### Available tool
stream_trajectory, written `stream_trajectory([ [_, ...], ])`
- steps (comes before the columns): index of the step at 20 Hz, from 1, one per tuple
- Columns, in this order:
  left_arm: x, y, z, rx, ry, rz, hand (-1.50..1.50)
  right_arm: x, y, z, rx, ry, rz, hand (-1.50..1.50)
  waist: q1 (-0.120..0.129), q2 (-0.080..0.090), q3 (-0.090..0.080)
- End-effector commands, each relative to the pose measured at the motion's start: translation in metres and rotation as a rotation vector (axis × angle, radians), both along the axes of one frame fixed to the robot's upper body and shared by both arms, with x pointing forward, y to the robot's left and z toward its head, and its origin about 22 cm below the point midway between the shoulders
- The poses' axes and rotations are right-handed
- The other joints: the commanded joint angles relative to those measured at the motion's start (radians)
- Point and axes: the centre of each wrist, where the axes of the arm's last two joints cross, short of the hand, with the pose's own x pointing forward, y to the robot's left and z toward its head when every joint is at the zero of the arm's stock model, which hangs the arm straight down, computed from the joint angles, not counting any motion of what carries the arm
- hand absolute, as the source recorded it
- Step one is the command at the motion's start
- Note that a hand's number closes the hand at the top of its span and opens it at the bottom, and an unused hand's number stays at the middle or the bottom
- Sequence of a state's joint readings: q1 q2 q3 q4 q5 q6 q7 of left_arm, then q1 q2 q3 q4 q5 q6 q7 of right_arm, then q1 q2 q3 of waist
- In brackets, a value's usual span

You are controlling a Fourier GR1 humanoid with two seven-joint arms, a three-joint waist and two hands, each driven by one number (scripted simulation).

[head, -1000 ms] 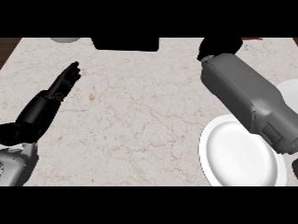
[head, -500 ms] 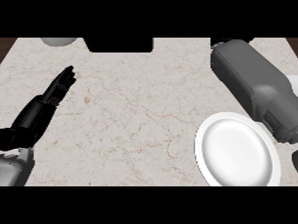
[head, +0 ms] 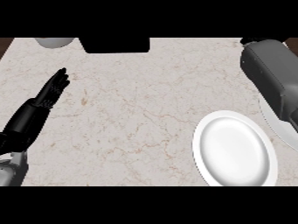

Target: Pick the squash from the plate and place it in the plate

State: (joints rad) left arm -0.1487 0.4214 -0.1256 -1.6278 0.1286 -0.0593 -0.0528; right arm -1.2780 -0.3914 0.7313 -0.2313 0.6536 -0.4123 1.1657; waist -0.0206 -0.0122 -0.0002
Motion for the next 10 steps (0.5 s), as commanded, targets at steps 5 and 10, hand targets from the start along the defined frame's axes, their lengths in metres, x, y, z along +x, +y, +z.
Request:
stream_trajectory([
  [5,0.003,0.008,0.009,-0.002,0.003,-0.005,0.0,-0.017,-0.082,-0.026,0.012,-0.188,-0.21,1.5,-0.016,-0.001,0.0],
  [10,0.012,0.017,0.001,-0.004,-0.022,-0.016,0.0,-0.036,-0.132,-0.045,0.004,-0.134,-0.28,1.5,0.002,0.012,-0.001],
])
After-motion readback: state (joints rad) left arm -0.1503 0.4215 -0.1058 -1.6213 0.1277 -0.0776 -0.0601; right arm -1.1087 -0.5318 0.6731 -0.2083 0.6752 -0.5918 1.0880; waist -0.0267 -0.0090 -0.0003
